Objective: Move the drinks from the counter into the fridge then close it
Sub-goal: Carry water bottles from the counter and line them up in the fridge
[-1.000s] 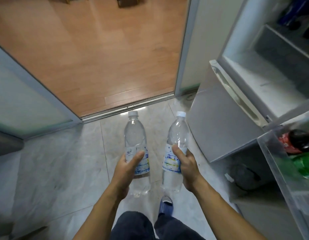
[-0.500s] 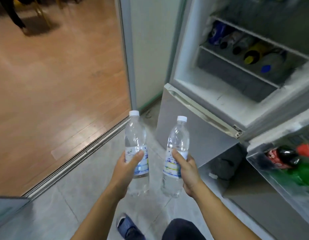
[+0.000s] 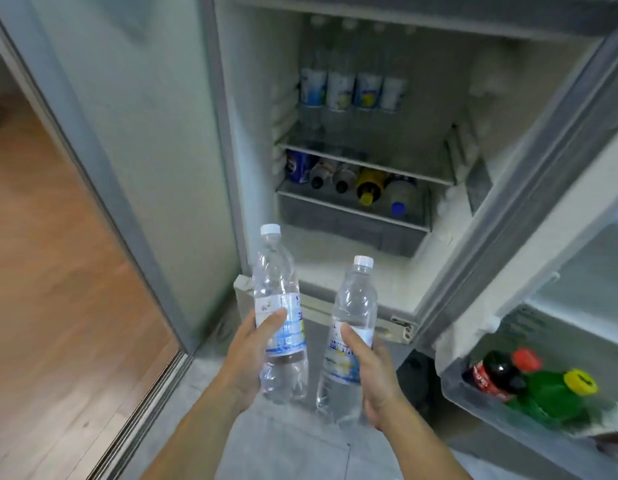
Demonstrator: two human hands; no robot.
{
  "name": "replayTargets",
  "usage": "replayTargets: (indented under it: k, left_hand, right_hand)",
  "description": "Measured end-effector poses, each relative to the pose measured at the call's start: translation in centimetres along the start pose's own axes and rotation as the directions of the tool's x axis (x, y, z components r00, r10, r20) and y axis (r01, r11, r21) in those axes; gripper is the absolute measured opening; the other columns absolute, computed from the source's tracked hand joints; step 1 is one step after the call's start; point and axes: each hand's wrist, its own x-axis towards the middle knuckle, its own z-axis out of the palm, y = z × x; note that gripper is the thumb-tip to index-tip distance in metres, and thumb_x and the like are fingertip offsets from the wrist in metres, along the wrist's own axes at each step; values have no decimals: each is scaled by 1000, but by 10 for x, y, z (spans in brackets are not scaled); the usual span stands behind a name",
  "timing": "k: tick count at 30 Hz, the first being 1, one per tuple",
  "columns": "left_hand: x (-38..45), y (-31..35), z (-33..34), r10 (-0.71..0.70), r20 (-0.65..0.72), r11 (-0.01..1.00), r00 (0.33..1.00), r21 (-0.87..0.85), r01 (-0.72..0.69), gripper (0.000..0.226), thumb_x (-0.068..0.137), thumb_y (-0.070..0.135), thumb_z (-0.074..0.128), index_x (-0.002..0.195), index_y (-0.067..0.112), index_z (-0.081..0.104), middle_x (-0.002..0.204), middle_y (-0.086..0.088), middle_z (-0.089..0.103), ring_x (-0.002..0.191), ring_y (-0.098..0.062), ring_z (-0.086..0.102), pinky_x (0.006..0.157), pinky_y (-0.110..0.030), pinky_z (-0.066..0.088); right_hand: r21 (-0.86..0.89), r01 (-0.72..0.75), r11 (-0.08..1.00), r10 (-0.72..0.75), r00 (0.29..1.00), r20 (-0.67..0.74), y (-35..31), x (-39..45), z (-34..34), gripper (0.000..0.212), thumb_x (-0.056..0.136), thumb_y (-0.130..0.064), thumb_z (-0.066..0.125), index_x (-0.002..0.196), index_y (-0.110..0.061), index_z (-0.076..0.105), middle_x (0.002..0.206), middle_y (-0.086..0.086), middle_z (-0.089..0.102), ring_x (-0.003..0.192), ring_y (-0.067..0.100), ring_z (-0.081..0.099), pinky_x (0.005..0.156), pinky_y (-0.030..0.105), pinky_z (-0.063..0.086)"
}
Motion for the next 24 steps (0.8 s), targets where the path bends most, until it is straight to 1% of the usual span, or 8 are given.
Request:
replayTargets:
  k: [4,7,10,12,16,18,21,24]
  left_hand:
    - [52,43,21,37,56,999,998,23,-38,45,65,43,83,103,23,69,85,-18,72,65,-37,68,63,-45,55]
    - [87,74,39,95,81,994,992,55,-99,47,60,47,85,102,31,70,95,-17,74,74,-38,71,73,-55,56]
    - [120,106,57,150,107,980,983,111,-162,60,55,55,87,106,30,68,101,-11,75,80,-28,74,60,-40,59]
    - [142,129,71,182,152,962,971,179,-209,72,55,60,84,114,26,62,105,-14,74,80,-29,72,54,-35,54]
    - [198,168,102,299,190,923,935,190,-334,41,75,40,78,110,30,60,105,0,75,98,-21,72,86,-40,57]
    - [225,182,119,327,179,915,928,186,-359,33,80,34,78,107,32,60,104,3,75,98,-18,72,90,-41,57]
    - [260,201,142,347,188,918,919,133,-374,56,67,44,83,115,26,62,105,4,75,96,-16,73,88,-41,58]
    - [295,213,163,380,260,888,888,165,-429,53,80,34,80,127,20,59,120,-2,70,106,-20,69,92,-43,57]
  right_hand:
    - [38,83,996,-80,995,-62,-40,48,3,27,86,-13,70,113,-12,66,96,10,77,83,25,74,64,33,60]
    - [-21,173,985,-175,980,-91,-74,79,7,27,88,-18,72,113,-23,60,106,5,75,94,19,74,75,35,60]
    - [-103,301,948,-315,936,-160,-114,108,15,29,86,-23,75,111,-28,59,108,-1,73,99,17,71,90,42,57]
    - [-121,371,921,-389,894,-221,-143,127,22,29,84,-22,77,105,-32,59,104,-5,73,97,15,71,86,38,58]
    - [-135,491,861,-507,807,-303,-198,166,33,34,81,-21,80,101,-37,57,97,-14,71,88,6,72,72,25,58]
    - [-133,522,843,-533,776,-336,-222,183,37,34,80,-24,81,105,-34,60,98,-15,71,87,6,72,69,22,58]
    - [-124,572,811,-573,733,-367,-253,208,41,35,82,-20,80,111,-27,62,95,-14,72,82,3,72,62,17,56]
    - [-137,605,784,-601,685,-412,-275,234,42,32,83,-21,79,101,-36,57,97,-13,70,88,6,71,69,25,59]
